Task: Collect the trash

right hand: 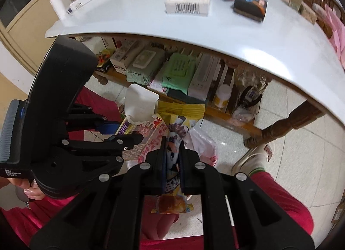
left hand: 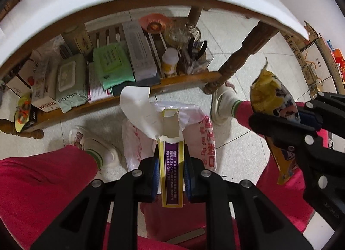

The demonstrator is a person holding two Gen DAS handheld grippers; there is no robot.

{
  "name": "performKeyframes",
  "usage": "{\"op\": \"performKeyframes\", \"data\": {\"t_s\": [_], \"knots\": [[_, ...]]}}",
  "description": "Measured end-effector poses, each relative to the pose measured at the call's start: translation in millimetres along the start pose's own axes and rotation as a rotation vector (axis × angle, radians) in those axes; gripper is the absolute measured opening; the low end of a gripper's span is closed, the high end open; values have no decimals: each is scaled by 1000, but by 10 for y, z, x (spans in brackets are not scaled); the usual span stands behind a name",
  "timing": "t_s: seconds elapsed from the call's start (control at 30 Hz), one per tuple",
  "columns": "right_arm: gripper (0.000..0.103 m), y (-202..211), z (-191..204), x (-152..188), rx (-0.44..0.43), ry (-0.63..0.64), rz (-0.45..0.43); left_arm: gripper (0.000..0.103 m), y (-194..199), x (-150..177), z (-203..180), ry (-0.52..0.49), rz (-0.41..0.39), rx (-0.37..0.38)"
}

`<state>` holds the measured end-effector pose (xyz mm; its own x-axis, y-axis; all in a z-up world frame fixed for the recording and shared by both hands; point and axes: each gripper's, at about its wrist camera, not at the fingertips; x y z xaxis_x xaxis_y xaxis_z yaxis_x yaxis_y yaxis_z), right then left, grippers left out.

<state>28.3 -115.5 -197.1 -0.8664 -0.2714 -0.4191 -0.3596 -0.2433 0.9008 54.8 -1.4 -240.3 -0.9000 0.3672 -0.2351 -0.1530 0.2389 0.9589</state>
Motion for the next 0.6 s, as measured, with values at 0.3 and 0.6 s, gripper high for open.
{"op": "performKeyframes", "data": {"t_s": [0.3,0.6], "knots": [[10,-423,-214,91,-14,-80,70,19,-442,-77,131,52,94,27],[10,-914,-331,234,-48,-138,156,19,-861,-162,193,83,162,17]]}}
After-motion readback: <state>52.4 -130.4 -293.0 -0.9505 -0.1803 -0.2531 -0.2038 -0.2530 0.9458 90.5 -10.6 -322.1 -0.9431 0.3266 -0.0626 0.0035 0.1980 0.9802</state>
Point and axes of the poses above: each gripper's, at about its wrist camera, not at the fingertips, and y roughly against the way its jaws point, z to its left, x to its underside, and after that the axes turned 1 degree about -z, right-handed
